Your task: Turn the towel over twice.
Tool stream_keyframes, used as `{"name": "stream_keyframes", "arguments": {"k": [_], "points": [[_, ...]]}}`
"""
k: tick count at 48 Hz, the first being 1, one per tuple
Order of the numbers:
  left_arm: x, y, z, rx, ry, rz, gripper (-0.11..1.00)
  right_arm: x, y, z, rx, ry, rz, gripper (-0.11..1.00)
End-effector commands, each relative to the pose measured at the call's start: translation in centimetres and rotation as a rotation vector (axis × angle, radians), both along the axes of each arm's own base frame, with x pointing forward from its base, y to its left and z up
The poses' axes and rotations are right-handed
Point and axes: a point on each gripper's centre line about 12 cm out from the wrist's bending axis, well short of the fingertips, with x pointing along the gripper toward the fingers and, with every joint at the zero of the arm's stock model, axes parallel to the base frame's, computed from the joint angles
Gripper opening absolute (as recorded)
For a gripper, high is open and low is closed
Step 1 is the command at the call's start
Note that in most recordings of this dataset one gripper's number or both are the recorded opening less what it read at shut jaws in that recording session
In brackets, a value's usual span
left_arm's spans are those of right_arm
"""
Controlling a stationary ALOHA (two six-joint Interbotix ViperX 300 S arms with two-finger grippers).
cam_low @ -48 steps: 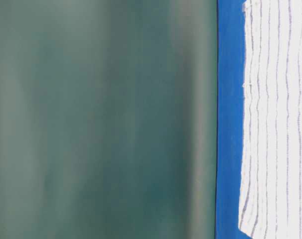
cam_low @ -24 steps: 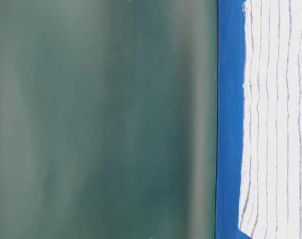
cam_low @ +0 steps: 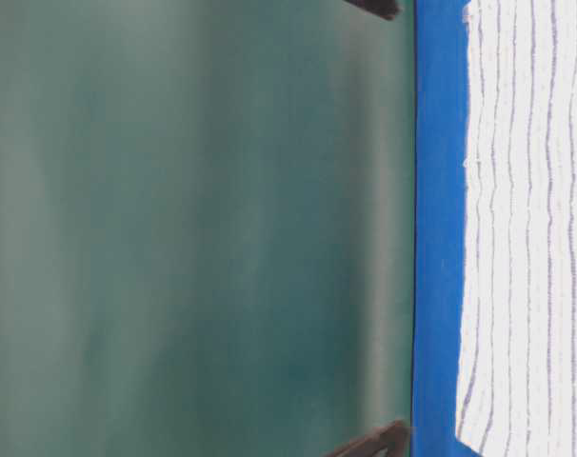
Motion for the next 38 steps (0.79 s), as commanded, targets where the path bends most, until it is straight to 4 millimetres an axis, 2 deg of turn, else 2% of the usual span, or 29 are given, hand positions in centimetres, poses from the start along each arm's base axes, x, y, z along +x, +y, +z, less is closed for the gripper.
{"name": "stream_keyframes", "arguments": {"k": [1, 13, 19, 33, 38], "points": [[0.8, 1.2, -0.4, 0.005, -0.008, 0.022, 0.69, 0.4, -0.7, -0.6, 0.004, -0.019, -0.003, 0.63], [1.5, 3.4, -3.1, 0.004, 0.035, 0.064, 0.69, 0.6, -2.6, -4.2, 0.057, 0.003, -0.033, 0.63], [1.6, 3.9, -4.4, -0.004, 0.057, 0.072, 0.69, 0.5, -2.8, -5.5, 0.081, 0.036, -0.039, 0.63], [1.9, 4.1, -6.4, -0.035, 0.110, 0.075, 0.67, 0.3, -2.8, -6.5, 0.100, 0.062, -0.041, 0.62], [2.1, 4.2, -7.3, -0.047, 0.133, 0.076, 0.60, 0.4, -2.8, -6.6, 0.100, 0.064, -0.040, 0.60]]}}
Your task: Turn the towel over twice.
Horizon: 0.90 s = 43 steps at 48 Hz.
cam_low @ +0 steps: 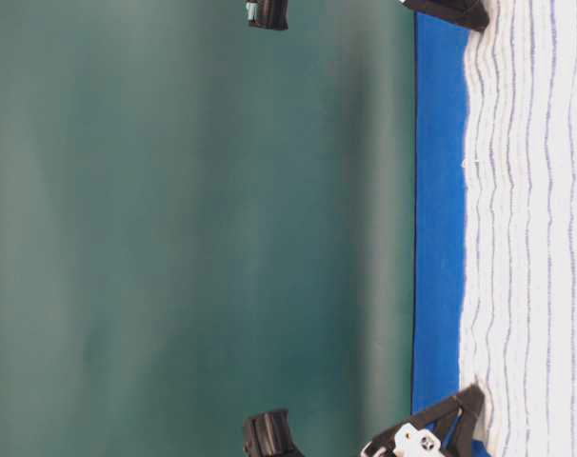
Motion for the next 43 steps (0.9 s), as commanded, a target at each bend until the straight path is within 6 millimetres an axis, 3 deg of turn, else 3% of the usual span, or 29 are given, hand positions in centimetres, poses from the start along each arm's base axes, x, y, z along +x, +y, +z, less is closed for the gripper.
{"name": "stream_keyframes", "arguments": {"k": [1, 9, 17, 19, 33, 43], "points": [[0.5, 0.3, -0.2, 0.001, 0.002, -0.004, 0.57, 0.3, -0.3, 0.3, -0.010, -0.013, 0.001, 0.59], [0.6, 0.3, -1.0, -0.022, 0.035, -0.002, 0.34, 0.2, -0.2, 0.2, -0.008, -0.007, 0.003, 0.45], [0.2, 0.0, -1.4, -0.043, 0.076, -0.006, 0.08, 0.0, -0.1, 0.1, -0.006, -0.003, 0.004, 0.09], [0.1, 0.0, -1.5, -0.047, 0.084, -0.005, 0.03, 0.0, -0.1, 0.1, -0.006, -0.003, 0.004, 0.08], [0.1, 0.0, -0.6, -0.040, 0.073, -0.007, 0.03, 0.0, -0.1, 0.1, -0.004, -0.006, -0.001, 0.08], [0.3, 0.1, 2.0, -0.017, 0.040, -0.010, 0.03, 0.2, -0.3, 1.5, -0.025, -0.036, -0.014, 0.08]]}}
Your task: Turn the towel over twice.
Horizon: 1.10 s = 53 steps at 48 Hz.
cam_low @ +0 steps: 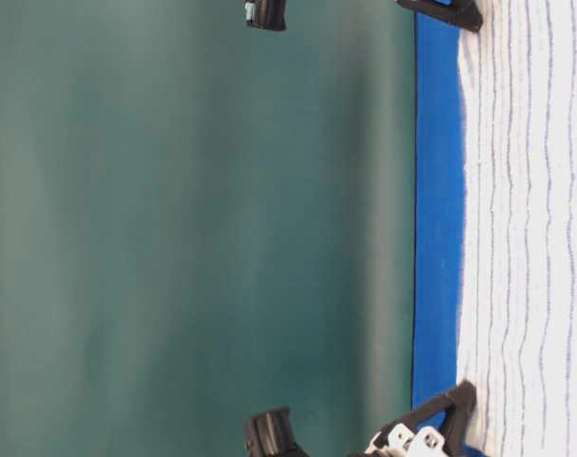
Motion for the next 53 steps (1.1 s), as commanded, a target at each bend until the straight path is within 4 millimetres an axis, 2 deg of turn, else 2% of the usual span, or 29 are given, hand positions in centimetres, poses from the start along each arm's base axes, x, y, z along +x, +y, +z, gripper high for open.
{"name": "stream_keyframes", "arguments": {"k": [1, 12, 22, 37, 47, 53], "points": [[0.4, 0.3, 2.3, 0.026, -0.045, 0.003, 0.03, 0.2, -0.4, 1.6, -0.032, -0.036, -0.010, 0.08], [0.1, 1.5, 7.5, 0.109, -0.120, 0.011, 0.03, 0.2, -1.6, 5.5, -0.108, -0.072, -0.042, 0.08], [-0.4, 3.4, 11.7, 0.189, -0.186, 0.048, 0.03, -0.2, -4.0, 8.7, -0.179, -0.086, -0.102, 0.08], [-1.1, 6.6, 15.7, 0.257, -0.257, 0.136, 0.03, 0.0, -7.6, 13.6, -0.308, -0.138, -0.150, 0.08], [-0.6, 7.4, 18.6, 0.304, -0.318, 0.142, 0.03, 0.4, -9.1, 17.4, -0.396, -0.119, -0.164, 0.08], [-0.4, 7.5, 20.4, 0.334, -0.355, 0.141, 0.03, 0.4, -9.4, 19.0, -0.434, -0.126, -0.167, 0.08]]}}
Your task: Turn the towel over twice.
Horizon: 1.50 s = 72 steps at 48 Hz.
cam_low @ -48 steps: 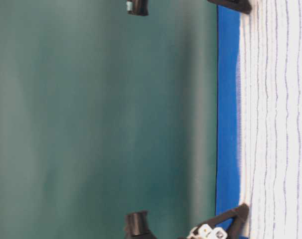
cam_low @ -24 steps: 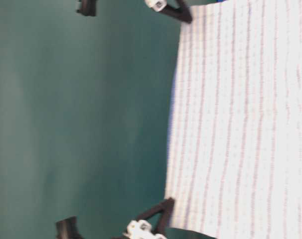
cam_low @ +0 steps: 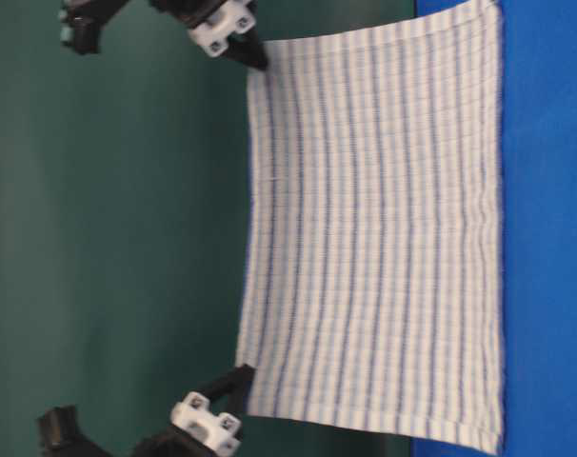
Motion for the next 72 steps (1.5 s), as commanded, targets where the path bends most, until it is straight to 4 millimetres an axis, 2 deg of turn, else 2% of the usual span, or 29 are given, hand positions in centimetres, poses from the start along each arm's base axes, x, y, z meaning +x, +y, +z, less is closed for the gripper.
{"name": "stream_keyframes", "arguments": {"k": [1, 9, 17, 25, 40, 47, 54, 64, 72], "points": [[0.0, 0.2, 3.0, 0.051, -0.059, 0.005, 0.03, -0.1, -0.3, 2.6, -0.056, -0.041, -0.005, 0.08], [-0.6, -0.3, 5.8, 0.082, -0.093, 0.005, 0.03, -0.4, 0.1, 4.6, -0.094, -0.080, -0.005, 0.08], [-1.1, -1.4, 6.5, 0.082, -0.095, -0.013, 0.03, -0.7, 1.9, 6.4, -0.125, -0.124, 0.021, 0.08], [-1.0, -3.8, 6.4, 0.079, -0.102, -0.067, 0.03, -0.9, 5.3, 6.8, -0.108, -0.131, 0.070, 0.08], [-0.4, -10.5, 4.9, -0.009, -0.055, -0.245, 0.03, -1.4, 12.8, 4.8, 0.034, -0.102, 0.182, 0.08], [0.2, -13.7, 3.2, -0.084, 0.029, -0.343, 0.03, -1.3, 15.6, 3.2, 0.113, -0.089, 0.229, 0.08], [0.6, -16.1, 0.4, -0.137, 0.116, -0.416, 0.03, -1.1, 18.0, 0.5, 0.197, -0.057, 0.273, 0.08], [0.6, -18.3, -4.7, -0.260, 0.215, -0.442, 0.03, -0.8, 20.2, -3.2, 0.299, -0.008, 0.297, 0.08], [0.4, -20.4, -7.7, -0.325, 0.270, -0.475, 0.03, -0.2, 22.3, -5.6, 0.373, 0.002, 0.346, 0.08]]}}
